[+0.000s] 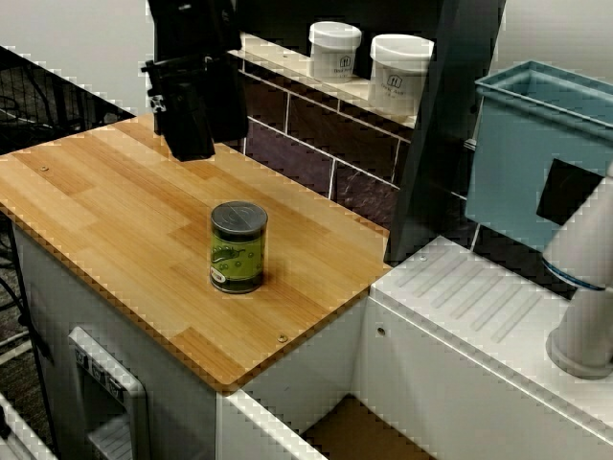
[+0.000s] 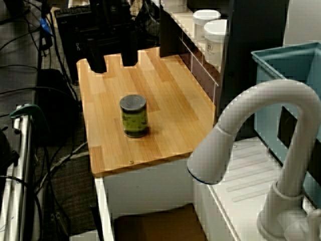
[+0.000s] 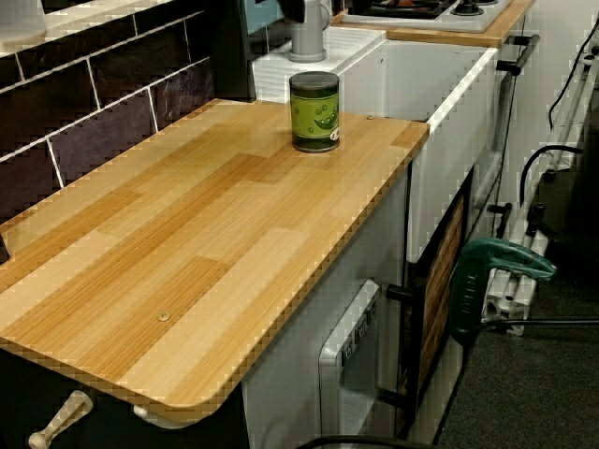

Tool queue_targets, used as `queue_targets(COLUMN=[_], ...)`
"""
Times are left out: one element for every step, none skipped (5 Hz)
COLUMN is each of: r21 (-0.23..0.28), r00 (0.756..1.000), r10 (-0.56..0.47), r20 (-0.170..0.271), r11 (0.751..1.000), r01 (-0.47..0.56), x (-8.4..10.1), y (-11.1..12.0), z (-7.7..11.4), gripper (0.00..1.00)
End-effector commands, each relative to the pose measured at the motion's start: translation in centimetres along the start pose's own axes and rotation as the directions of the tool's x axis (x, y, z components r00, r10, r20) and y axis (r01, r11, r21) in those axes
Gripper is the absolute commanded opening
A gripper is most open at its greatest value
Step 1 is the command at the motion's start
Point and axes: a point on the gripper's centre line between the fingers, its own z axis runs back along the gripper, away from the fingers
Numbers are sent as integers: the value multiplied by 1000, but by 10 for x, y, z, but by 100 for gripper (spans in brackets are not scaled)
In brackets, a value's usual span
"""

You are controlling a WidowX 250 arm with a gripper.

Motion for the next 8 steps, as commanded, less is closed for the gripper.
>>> queue_targets(r21=[126,157,140,152,178,167,159,133], r00=[998,990,983,974,958,954,952,953], r10=[-6,-35,-79,-104,-113,-117,-114,-112], r20=[-66,-135,-166,-202,-264,-277,-283,-282], r11=[992,986,985,979,970,972,974,979], r01=[14,56,103,136,163,168,164,154], x=[32,42,45,44,33,23,13,-1], y=[-7,-9,-7,-1,9,17,24,28], z=[-20,-47,-63,-75,-88,-90,-87,-79], gripper=[100,100,100,100,100,100,100,100])
